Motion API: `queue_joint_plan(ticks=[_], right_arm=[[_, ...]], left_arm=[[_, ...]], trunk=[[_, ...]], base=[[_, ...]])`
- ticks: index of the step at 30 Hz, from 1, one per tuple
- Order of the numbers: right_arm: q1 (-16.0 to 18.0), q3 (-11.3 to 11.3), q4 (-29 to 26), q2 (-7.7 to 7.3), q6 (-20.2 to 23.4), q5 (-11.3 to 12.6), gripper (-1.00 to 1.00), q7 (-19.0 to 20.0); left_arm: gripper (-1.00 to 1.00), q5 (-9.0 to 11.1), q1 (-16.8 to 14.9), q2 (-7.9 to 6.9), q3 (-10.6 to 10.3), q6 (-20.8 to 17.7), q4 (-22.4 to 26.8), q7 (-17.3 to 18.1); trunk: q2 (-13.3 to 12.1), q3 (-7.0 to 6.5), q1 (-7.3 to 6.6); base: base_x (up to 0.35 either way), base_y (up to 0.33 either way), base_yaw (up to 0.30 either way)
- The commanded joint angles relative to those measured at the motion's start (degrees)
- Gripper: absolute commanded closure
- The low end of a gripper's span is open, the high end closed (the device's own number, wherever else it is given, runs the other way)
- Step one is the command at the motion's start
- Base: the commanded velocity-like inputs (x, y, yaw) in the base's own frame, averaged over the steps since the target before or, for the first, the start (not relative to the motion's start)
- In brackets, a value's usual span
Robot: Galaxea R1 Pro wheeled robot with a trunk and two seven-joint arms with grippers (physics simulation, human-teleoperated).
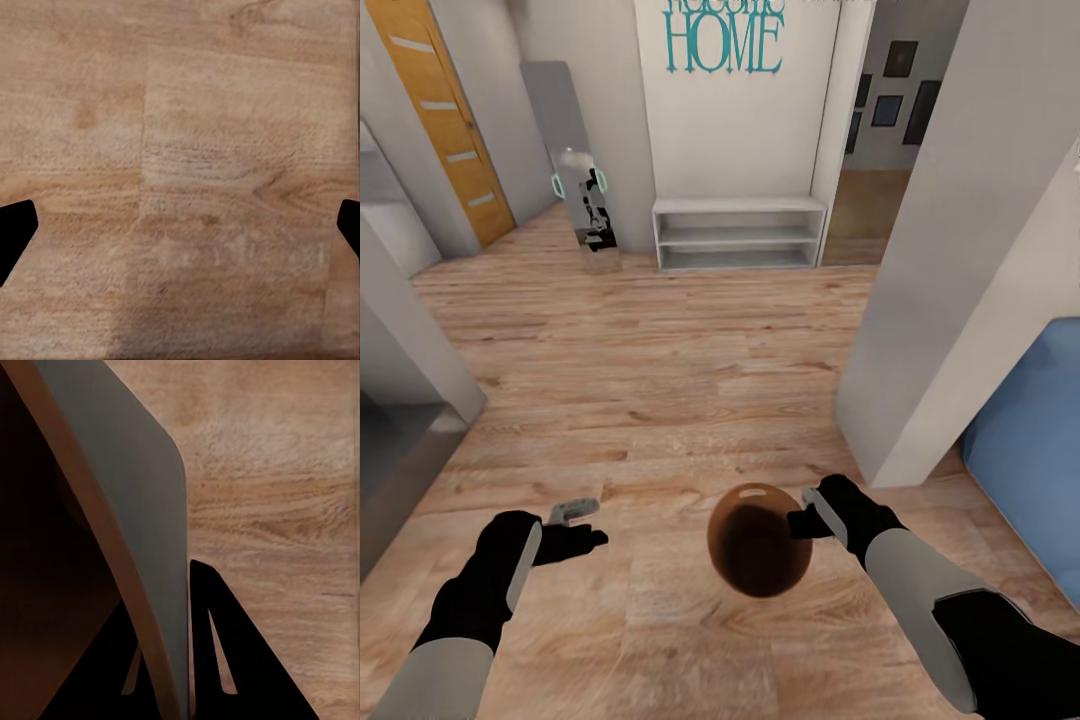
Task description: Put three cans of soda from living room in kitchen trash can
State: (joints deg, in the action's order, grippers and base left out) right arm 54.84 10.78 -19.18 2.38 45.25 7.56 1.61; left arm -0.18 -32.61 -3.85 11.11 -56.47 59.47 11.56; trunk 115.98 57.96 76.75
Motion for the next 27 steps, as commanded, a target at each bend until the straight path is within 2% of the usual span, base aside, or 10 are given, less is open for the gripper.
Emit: queue_joint_plan(ticks=[1, 4, 14, 20, 27], right_arm=[[-0.02, -0.14, -0.31, 0.02, -0.02, 0.77, 1.00, 0.36], [-0.06, -0.06, -1.05, 0.06, -0.06, 0.73, 1.00, 0.69], [-0.08, 0.58, -1.52, 0.08, -1.00, 0.74, 1.00, 1.05], [-0.09, 0.61, -1.56, -0.16, -1.78, 0.69, 1.00, 6.43], [-0.09, 0.62, -1.61, -0.19, -1.71, 0.62, 1.00, 9.22]], left_arm=[[-1.00, -0.06, -0.05, -0.02, 0.03, 0.89, -0.03, 0.03], [-1.00, -0.11, 0.09, -0.12, 0.14, 3.18, -0.33, 0.07], [-1.00, -0.03, 0.34, -0.18, 0.16, 5.71, -1.85, -0.01], [-1.00, -0.13, 0.28, 0.00, 0.07, 9.00, -5.37, -0.29], [-1.00, -0.46, 0.28, -0.08, 0.05, 11.04, -6.90, -0.48]], trunk=[[-0.42, -0.18, -0.23], [-1.62, -0.72, -0.89], [-5.63, -2.52, -3.08], [-8.04, -3.60, -4.40], [-10.84, -4.85, -5.94]], base=[[0.000, 0.000, 0.000], [0.000, 0.000, 0.000], [0.000, 0.000, 0.000], [0.000, 0.000, 0.000], [0.000, 0.000, 0.000]])
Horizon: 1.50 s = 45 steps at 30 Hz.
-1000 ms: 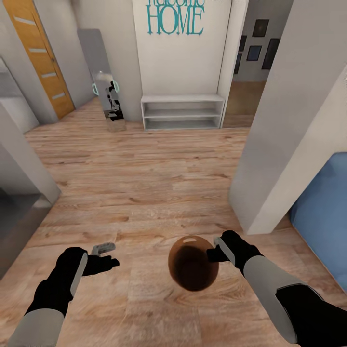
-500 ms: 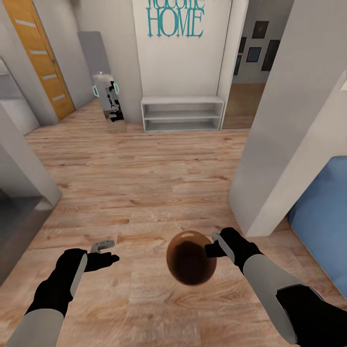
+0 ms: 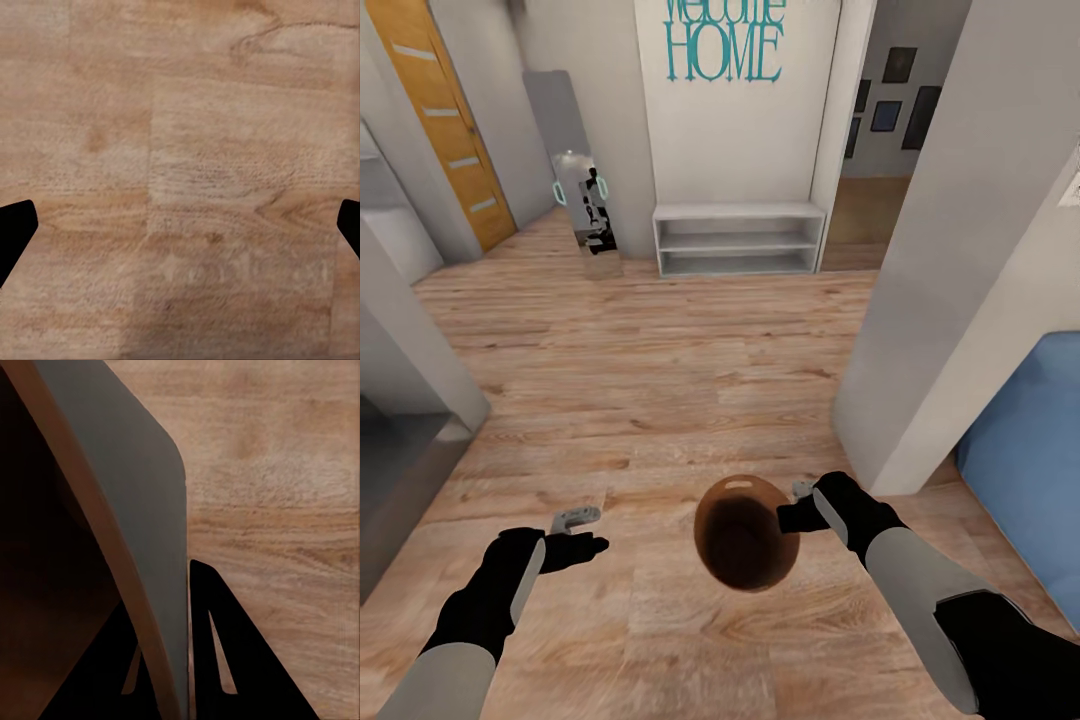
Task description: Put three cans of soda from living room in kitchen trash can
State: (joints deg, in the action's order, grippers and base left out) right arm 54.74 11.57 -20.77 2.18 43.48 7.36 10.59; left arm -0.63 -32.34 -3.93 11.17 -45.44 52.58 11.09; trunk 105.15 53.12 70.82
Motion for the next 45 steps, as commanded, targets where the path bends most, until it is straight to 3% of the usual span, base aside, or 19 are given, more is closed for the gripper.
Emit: queue_joint_plan(ticks=[1, 9, 14, 19, 24, 35, 45], right_arm=[[0.01, -0.16, -0.03, 0.01, 0.08, 0.83, 1.00, 0.36], [-0.59, -0.11, -0.05, -0.21, -0.03, 0.28, 1.00, 0.72], [-1.83, -0.09, -1.43, -2.15, -0.29, -2.21, 1.00, 1.21], [-4.07, 0.24, -5.20, -4.80, -2.06, -3.58, 1.00, 5.09], [-7.64, 1.21, -9.04, -7.44, -9.43, -4.31, 1.00, 9.68], [-9.03, 1.21, -10.84, -12.36, -13.62, -4.32, 1.00, 17.78], [-9.54, 1.37, -10.95, -13.34, -14.11, -4.42, 1.00, 19.96]], left_arm=[[-1.00, -0.03, 0.00, 0.00, 0.00, 0.31, -0.22, -0.02], [-1.00, -0.05, 0.01, -0.09, 0.03, 3.77, -3.83, -0.09], [-1.00, -0.01, 0.00, -0.11, 0.03, 5.50, -5.69, -0.08], [-1.00, -0.11, -0.01, -0.12, 0.00, 7.28, -6.18, -0.03], [-1.00, -0.11, 0.12, -0.15, -0.02, 8.91, -6.33, -0.06], [-1.00, -0.04, 0.25, -0.10, -0.17, 11.27, -6.30, -0.02], [-1.00, -0.07, 0.26, -0.11, -0.18, 12.56, -6.38, -0.18]], trunk=[[-0.41, -0.19, -0.23], [-3.62, -1.62, -1.98], [-5.63, -2.52, -3.08], [-7.63, -3.42, -4.18], [-9.64, -4.32, -5.28], [-14.05, -6.29, -7.69], [-18.06, -8.09, -9.89]], base=[[0.000, 0.000, 0.000], [0.000, 0.000, 0.000], [0.000, 0.000, 0.000], [0.000, 0.000, 0.000], [0.000, 0.000, 0.000], [0.000, 0.000, 0.000], [0.000, 0.000, 0.000]])
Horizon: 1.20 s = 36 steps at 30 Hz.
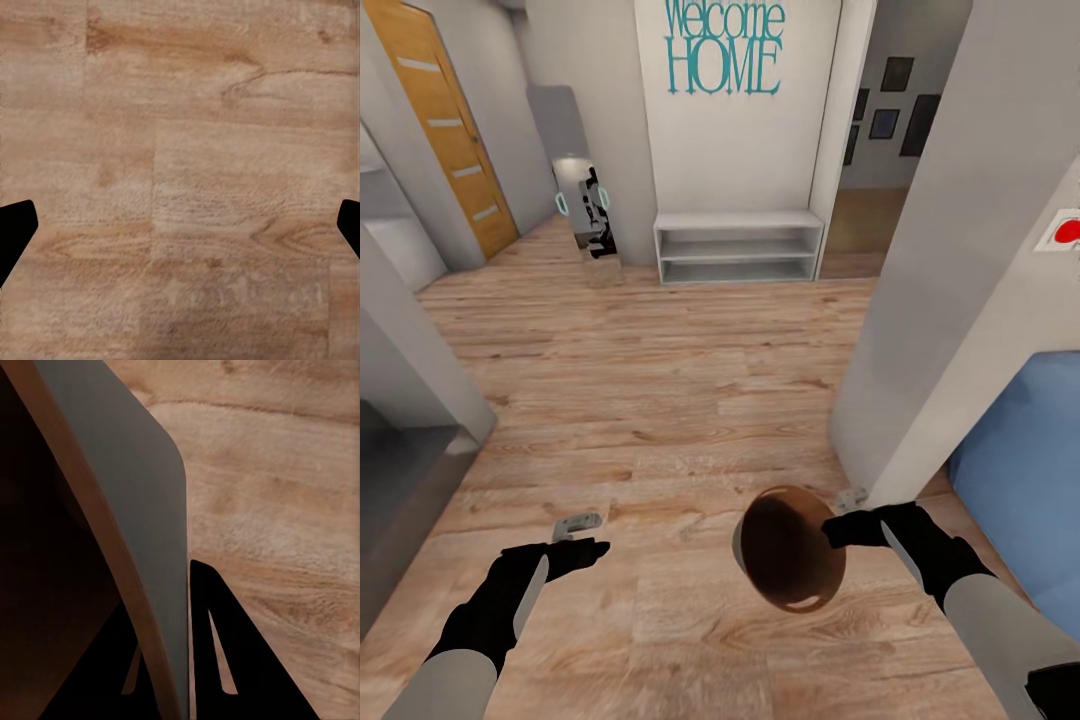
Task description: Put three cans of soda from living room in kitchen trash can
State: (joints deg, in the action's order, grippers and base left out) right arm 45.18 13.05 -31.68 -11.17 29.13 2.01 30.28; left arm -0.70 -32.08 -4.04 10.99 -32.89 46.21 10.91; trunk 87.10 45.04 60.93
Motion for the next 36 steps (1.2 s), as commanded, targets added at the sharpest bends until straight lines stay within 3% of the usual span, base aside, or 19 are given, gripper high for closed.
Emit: queue_joint_plan(ticks=[1, 11, 19, 26, 36], right_arm=[[0.01, -0.10, -0.03, 0.03, 0.48, 0.95, 1.00, 0.28], [0.00, 0.05, 0.04, 0.29, 9.55, 0.92, 1.00, 0.26], [0.00, 0.12, 0.21, 0.50, 11.71, 1.04, 1.00, -0.23], [0.00, 0.28, 0.32, 0.74, 15.44, 0.97, 1.00, -0.51], [-0.01, 0.23, 0.32, 0.85, 16.49, 0.89, 1.00, -0.48]], left_arm=[[-1.00, -0.02, 0.00, 0.00, -0.02, 0.08, -0.02, -0.04], [-1.00, -0.15, 0.00, 0.00, -0.08, 0.52, -0.04, -0.15], [-1.00, -0.11, 0.28, 0.00, -0.07, 2.39, 0.05, -0.08], [-1.00, -0.10, 1.38, 0.00, -0.09, 6.59, 0.10, 0.02], [-1.00, -0.18, 1.84, 0.21, -0.17, 8.08, 0.14, -0.01]], trunk=[[-0.41, -0.19, -0.23], [-4.43, -1.98, -2.42], [-4.43, -1.98, -2.42], [-4.43, -1.98, -2.42], [-4.43, -1.98, -2.42]], base=[[0.000, 0.000, 0.000], [0.000, 0.000, 0.000], [0.000, 0.000, 0.000], [-0.016, 0.000, 0.000], [-0.261, 0.000, 0.000]])
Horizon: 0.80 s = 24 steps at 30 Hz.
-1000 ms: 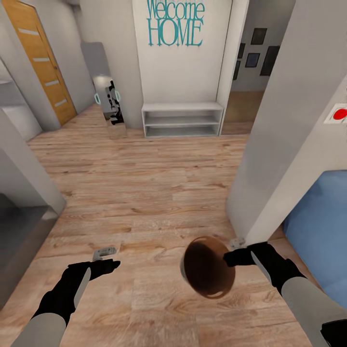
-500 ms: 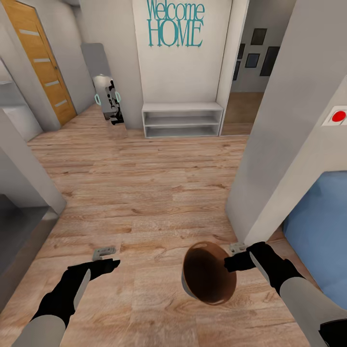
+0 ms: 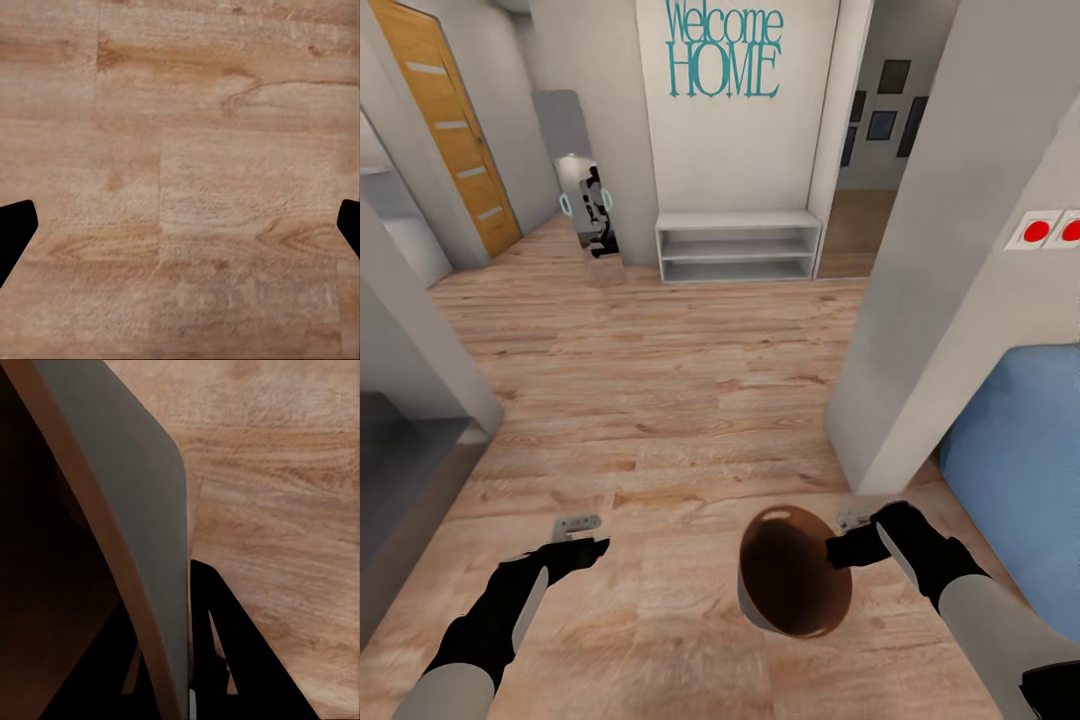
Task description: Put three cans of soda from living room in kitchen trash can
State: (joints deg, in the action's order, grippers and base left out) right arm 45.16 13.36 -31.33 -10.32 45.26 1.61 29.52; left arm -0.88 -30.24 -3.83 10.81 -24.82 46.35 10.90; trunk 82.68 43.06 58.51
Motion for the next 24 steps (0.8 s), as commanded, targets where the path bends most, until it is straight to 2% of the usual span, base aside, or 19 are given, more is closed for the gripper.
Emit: queue_joint_plan(ticks=[1, 24], right_arm=[[0.02, -0.09, -0.04, 0.00, 0.35, 1.29, 1.00, 0.28], [0.02, -0.28, -0.22, 0.05, 0.08, 1.46, 1.00, 0.28]], left_arm=[[-1.00, 0.00, 0.00, -0.01, 0.00, 0.01, 0.02, 0.00], [-1.00, 0.00, 0.01, 0.05, 0.00, 0.03, -0.07, -0.40]], trunk=[[0.00, 0.00, 0.00], [0.00, 0.00, 0.00]], base=[[-0.323, 0.000, 0.000], [-0.326, 0.000, 0.000]])
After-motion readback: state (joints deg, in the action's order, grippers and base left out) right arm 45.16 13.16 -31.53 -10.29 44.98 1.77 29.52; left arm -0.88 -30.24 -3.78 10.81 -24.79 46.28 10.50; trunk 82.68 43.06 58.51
